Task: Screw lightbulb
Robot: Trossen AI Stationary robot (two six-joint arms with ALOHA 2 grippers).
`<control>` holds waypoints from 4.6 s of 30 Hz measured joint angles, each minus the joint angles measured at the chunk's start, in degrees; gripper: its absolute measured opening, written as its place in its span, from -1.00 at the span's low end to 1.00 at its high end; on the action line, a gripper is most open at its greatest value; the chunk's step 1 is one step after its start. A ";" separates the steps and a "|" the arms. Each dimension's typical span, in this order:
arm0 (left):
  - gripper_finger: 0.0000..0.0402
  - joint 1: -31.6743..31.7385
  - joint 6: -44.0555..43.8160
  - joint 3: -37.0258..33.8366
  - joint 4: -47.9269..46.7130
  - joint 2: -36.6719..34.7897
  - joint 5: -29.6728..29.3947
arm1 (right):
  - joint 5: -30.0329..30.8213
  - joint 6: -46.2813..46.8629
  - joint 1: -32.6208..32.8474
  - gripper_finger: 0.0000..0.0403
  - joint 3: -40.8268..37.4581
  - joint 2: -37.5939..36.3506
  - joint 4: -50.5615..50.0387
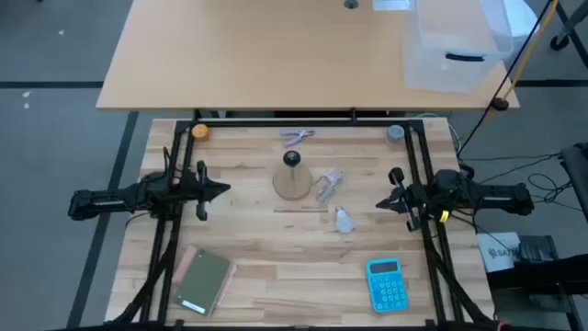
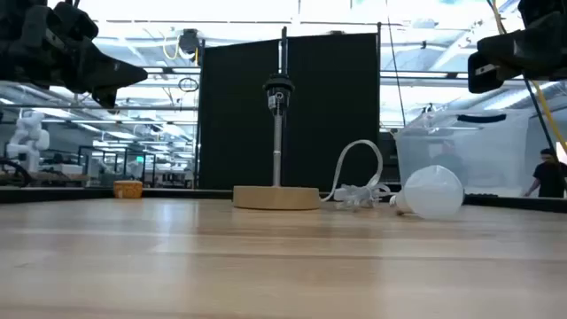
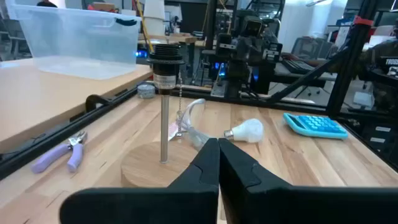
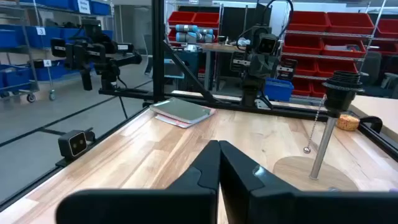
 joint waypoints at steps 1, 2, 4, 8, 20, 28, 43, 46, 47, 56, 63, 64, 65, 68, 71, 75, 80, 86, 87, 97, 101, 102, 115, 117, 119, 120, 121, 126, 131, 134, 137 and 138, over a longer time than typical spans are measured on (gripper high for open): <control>-1.00 0.00 0.00 0.00 0.00 0.00 0.01 | 0.00 0.00 0.00 -1.00 0.00 0.00 -0.01; -1.00 0.01 0.00 0.00 -0.01 0.00 0.00 | -0.02 0.00 0.00 -1.00 0.00 0.01 -0.02; -1.00 0.00 0.00 0.00 -0.01 -0.01 0.01 | -0.01 0.00 0.00 -1.00 0.00 0.00 0.00; -1.00 0.01 0.00 0.00 0.00 0.00 0.00 | -0.01 0.00 0.00 -1.00 0.00 0.02 0.00; -1.00 0.01 0.00 0.00 -0.02 0.00 0.00 | -0.02 0.00 0.00 -1.00 0.00 0.02 -0.01; -1.00 0.02 0.00 0.00 0.00 -0.01 0.00 | 0.00 0.00 0.00 -1.00 0.00 0.00 0.00; -1.00 0.01 0.00 0.00 -0.01 0.00 0.00 | -0.02 0.00 0.00 -1.00 0.00 0.02 -0.01; -1.00 0.00 1.71 0.00 0.13 0.00 -0.13 | -0.02 0.00 0.00 -1.00 0.00 0.02 -0.01; -1.00 0.02 3.41 0.00 0.45 0.00 -0.14 | -0.02 0.00 0.00 -1.00 0.00 0.00 -0.02; -1.00 0.02 -2.29 0.00 21.12 0.02 -1.41 | -0.02 0.00 0.00 -1.00 0.00 0.01 -0.02; -1.00 0.01 -3.14 0.02 26.95 0.39 -5.52 | -0.02 0.00 0.00 -1.00 0.00 0.02 -0.02; -1.00 0.00 -2.75 0.02 27.53 0.68 -6.55 | 0.00 0.00 0.00 -1.00 0.00 0.02 -0.02; -1.00 0.00 -2.56 0.00 28.66 1.11 -8.05 | -0.02 0.00 0.00 -1.00 0.00 0.02 -0.02; -1.00 0.03 -2.70 0.00 33.56 3.22 -9.71 | -0.02 0.00 0.00 -1.00 0.00 0.02 -0.03; -1.00 0.01 -3.41 0.84 34.96 6.87 -6.84 | 0.00 0.00 0.00 -1.00 0.00 0.02 0.00; -1.00 -0.37 -4.53 4.92 35.05 15.06 -5.64 | -0.01 0.00 0.00 -1.00 0.00 0.04 0.13; -1.00 -0.66 -0.10 10.84 32.87 28.19 -5.84 | 0.00 0.00 0.00 -1.00 0.00 0.04 0.15; -1.00 -0.22 2.16 13.88 30.92 41.33 -8.46 | -0.01 -1.49 0.00 -1.00 0.00 0.04 2.47; -1.00 -0.02 1.67 13.88 30.75 42.74 -8.42 | -0.05 -1.43 0.00 -1.00 0.00 0.04 3.94; -1.00 0.20 -2.72 13.90 34.62 54.84 -8.39 | 17.17 11.81 0.00 -1.00 0.13 2.56 30.58; -1.00 1.02 -2.69 13.90 37.41 58.83 -8.35 | 24.98 16.53 -0.02 -1.00 0.11 7.91 27.41; -1.00 1.31 -2.68 13.90 38.07 59.94 -8.37 | 25.52 17.32 -0.02 -1.00 0.11 9.62 27.96; -1.00 4.74 -4.05 13.90 48.66 73.43 -5.62 | 25.03 13.77 0.00 -1.00 8.83 26.88 37.05; -1.00 5.11 -4.51 13.89 49.78 75.11 -5.62 | 25.03 14.96 0.00 -1.00 10.89 28.92 36.83; -1.00 5.43 -5.21 13.90 51.29 76.93 -5.62 | 24.21 14.86 0.00 -1.00 13.25 31.36 34.85; -1.00 5.62 -5.55 13.90 51.72 77.85 -5.62 | 23.52 14.27 0.00 -1.00 14.39 32.72 33.40; -1.00 5.83 -5.73 13.90 52.27 78.81 -5.62 | 23.26 13.62 0.00 -1.00 15.56 34.18 32.02; -1.00 7.08 -6.88 13.90 57.88 84.24 -5.38 | 23.19 13.49 0.02 -1.00 20.30 40.83 29.54; -1.00 7.43 -8.44 13.88 65.16 90.67 -4.18 | 23.84 13.49 0.02 -1.00 23.37 43.84 29.43; -1.00 7.33 -9.08 13.89 68.49 93.84 -3.99 | 23.89 12.34 0.02 -1.00 24.40 43.88 29.25; -1.00 7.30 -9.29 14.70 69.51 96.01 -3.34 | 23.71 11.42 0.00 -1.00 24.44 43.81 29.12; -1.00 7.30 -9.29 15.31 69.55 96.52 -2.90 | 23.72 11.66 0.00 -1.00 24.44 43.82 28.36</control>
